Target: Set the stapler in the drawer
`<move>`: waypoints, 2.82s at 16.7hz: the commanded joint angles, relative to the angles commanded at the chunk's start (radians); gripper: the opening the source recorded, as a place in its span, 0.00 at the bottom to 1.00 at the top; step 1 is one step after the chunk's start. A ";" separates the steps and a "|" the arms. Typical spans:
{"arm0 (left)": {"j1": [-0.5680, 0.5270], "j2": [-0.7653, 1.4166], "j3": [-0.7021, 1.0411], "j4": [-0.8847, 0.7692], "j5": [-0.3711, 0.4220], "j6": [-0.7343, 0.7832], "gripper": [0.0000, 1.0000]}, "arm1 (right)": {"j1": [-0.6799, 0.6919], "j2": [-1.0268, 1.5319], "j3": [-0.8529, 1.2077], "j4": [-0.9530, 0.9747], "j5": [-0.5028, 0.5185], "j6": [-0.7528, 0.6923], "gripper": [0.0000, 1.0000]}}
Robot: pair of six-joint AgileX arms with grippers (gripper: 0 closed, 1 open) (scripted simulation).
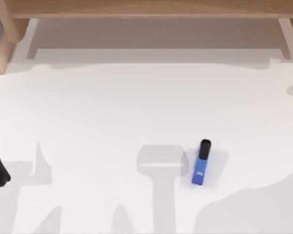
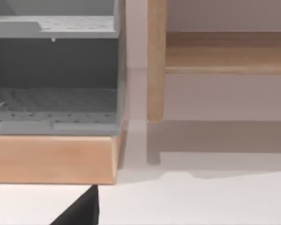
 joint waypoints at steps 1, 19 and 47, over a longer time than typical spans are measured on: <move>0.000 0.000 0.000 0.000 0.000 0.000 1.00 | 0.000 0.000 0.000 0.000 0.000 0.000 0.00; 0.000 0.000 0.000 0.000 0.000 0.000 1.00 | -0.070 -0.122 -0.279 0.153 -0.067 0.004 0.00; 0.000 0.000 0.000 0.000 0.000 0.000 1.00 | -0.277 -0.291 -0.729 0.436 -0.276 0.007 0.00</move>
